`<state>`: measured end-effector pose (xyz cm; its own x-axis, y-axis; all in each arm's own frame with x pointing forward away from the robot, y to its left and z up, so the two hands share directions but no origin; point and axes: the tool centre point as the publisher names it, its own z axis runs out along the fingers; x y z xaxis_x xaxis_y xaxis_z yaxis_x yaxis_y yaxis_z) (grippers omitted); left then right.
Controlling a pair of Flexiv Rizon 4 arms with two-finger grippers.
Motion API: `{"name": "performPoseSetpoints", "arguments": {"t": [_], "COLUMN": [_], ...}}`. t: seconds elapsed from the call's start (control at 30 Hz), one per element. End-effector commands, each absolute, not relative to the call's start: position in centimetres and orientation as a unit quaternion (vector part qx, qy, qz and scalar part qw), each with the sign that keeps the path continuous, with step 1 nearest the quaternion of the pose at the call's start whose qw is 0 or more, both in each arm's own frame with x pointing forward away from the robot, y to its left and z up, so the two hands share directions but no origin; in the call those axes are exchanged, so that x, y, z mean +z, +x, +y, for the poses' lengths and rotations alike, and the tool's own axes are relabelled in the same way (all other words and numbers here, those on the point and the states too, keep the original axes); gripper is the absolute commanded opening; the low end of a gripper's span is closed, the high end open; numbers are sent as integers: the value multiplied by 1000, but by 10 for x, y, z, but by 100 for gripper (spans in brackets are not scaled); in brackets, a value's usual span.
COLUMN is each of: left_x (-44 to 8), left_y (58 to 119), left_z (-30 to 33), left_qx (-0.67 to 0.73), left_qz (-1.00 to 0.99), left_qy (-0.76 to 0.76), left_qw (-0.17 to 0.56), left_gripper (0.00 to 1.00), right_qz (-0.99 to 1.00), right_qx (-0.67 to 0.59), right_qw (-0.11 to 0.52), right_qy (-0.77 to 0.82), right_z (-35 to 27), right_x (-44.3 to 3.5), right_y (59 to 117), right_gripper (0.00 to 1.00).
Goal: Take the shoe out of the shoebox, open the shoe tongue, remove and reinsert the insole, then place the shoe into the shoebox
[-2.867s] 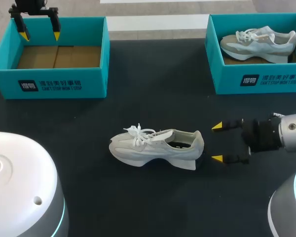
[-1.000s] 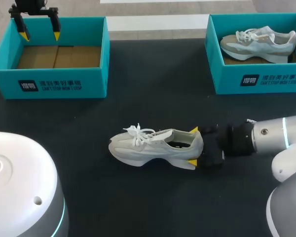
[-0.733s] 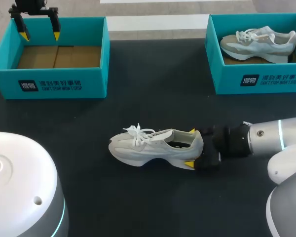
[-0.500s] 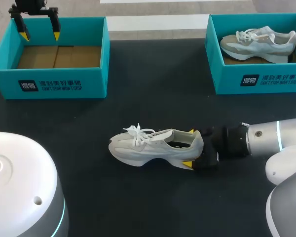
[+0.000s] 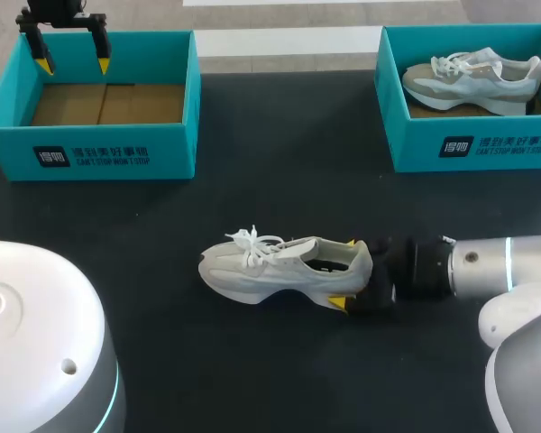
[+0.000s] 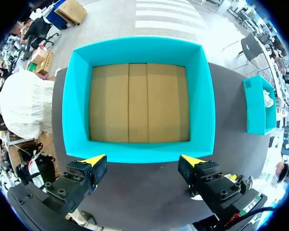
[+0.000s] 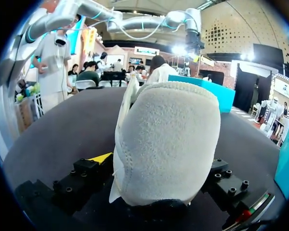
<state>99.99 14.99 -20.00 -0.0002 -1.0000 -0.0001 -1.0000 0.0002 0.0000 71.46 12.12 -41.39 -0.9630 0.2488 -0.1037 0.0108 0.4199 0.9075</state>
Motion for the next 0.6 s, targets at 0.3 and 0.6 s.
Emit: {"name": "performPoseSetpoints", "arguments": {"t": [0.3,0.6], "left_x": [-200,-200], "left_y": [1000,1000], "left_z": [150,150], "left_qx": [0,0], "left_qz": [707,707], "left_qy": [-707,-707], "left_qw": [0,0], "left_gripper": [100,100], "right_qz": [839,843], "right_qx": [527,531], "right_qw": [102,71], "right_qy": [90,45], "right_z": [120,114], "right_x": [-421,-415], "right_y": [713,720], "right_gripper": [32,0]}}
